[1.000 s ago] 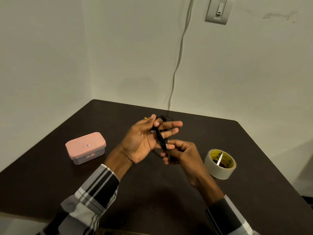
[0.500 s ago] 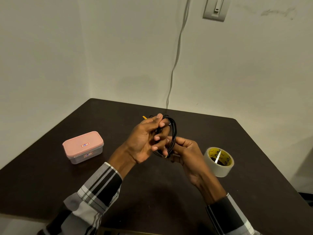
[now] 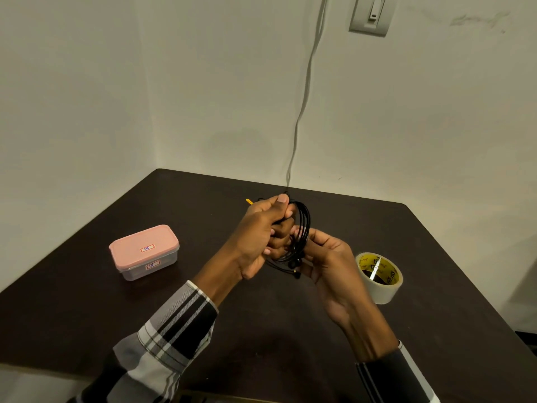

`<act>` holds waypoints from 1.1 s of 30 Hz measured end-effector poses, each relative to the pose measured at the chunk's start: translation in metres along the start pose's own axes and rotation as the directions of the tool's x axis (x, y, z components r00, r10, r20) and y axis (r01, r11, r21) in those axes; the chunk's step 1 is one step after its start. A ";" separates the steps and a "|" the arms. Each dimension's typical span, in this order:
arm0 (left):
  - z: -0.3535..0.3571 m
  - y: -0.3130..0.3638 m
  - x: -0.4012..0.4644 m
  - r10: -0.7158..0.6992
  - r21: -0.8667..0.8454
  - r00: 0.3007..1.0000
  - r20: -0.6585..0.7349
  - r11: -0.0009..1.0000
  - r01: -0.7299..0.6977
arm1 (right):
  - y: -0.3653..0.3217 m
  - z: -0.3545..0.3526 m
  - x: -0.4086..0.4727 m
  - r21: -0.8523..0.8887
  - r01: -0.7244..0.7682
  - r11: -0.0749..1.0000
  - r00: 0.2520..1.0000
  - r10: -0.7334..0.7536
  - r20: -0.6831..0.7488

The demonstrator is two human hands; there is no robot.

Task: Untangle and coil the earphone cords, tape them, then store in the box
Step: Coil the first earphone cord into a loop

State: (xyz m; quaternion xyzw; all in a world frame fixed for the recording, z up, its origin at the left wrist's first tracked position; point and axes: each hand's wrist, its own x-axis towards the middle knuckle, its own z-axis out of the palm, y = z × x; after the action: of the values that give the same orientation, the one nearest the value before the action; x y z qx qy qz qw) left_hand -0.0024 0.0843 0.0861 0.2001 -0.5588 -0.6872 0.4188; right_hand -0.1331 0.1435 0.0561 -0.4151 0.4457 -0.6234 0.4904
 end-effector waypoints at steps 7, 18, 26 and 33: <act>0.012 0.000 -0.003 0.175 0.491 0.977 -0.123 0.866 -0.094 | -0.006 -0.004 -0.006 0.064 -0.100 0.993 0.995 0.099 0.016; 0.005 -0.021 0.004 0.402 0.771 0.907 -0.125 0.615 -0.166 | -0.008 -0.007 -0.006 -0.023 -0.099 0.995 0.995 0.099 0.001; 0.005 -0.031 0.010 0.314 0.639 0.928 -0.200 0.760 -0.119 | -0.012 -0.017 -0.004 -0.036 -0.109 0.993 0.981 0.114 0.157; 0.018 -0.027 0.001 0.232 0.216 0.940 -0.248 0.960 -0.180 | -0.006 -0.009 -0.008 -0.446 0.275 0.852 0.925 -0.361 -0.119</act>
State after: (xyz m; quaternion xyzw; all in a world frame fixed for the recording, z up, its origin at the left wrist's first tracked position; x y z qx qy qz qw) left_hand -0.0253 0.0950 0.0666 0.2714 -0.5770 -0.5491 0.5402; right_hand -0.1419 0.1534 0.0593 -0.5151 0.5407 -0.6234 0.2318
